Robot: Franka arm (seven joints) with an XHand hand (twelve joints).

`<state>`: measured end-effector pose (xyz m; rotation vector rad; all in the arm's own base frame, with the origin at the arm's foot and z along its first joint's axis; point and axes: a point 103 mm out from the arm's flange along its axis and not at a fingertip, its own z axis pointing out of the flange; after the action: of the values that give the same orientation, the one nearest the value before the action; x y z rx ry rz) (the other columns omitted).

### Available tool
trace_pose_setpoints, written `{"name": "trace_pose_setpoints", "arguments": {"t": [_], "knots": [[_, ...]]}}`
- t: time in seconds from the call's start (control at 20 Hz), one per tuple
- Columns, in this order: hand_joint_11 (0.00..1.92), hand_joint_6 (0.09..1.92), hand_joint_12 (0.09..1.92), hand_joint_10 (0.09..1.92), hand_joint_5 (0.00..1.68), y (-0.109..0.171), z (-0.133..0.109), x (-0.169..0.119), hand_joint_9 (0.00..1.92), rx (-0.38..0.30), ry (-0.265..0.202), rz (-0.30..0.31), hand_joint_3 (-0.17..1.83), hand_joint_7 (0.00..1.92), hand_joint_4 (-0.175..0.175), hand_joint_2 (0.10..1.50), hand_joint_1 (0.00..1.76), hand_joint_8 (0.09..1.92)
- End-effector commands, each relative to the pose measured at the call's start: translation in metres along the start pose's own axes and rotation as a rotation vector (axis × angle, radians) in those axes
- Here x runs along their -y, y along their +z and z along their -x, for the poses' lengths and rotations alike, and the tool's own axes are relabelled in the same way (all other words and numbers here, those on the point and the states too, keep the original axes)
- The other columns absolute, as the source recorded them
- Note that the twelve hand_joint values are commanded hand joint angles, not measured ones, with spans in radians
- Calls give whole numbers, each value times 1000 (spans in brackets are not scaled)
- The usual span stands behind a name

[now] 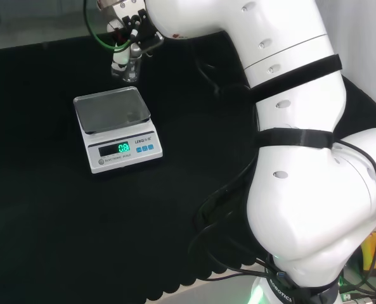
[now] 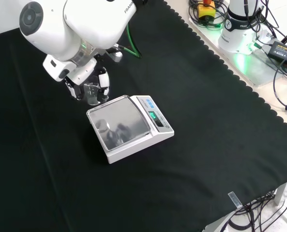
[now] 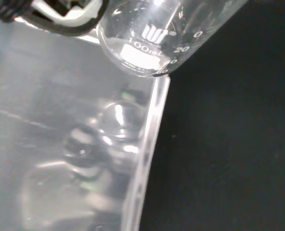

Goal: Put the beaker on the electronic balance.

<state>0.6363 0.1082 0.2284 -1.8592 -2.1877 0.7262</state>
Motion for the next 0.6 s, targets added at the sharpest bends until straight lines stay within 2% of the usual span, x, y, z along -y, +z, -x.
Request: {"name": "trace_pose_setpoints", "arguments": {"t": [0.05,0.35,0.6], "knots": [[1659,325,457,87,1098,45,-45,18,1642,-94,-80,-65,455,1392,-166,704,881,358],[1658,331,456,87,1091,63,-64,25,1643,-100,-105,-87,452,1393,-165,707,877,357],[1657,337,456,87,1086,68,-78,28,1642,-95,-127,-96,449,1394,-166,708,875,357]]}}
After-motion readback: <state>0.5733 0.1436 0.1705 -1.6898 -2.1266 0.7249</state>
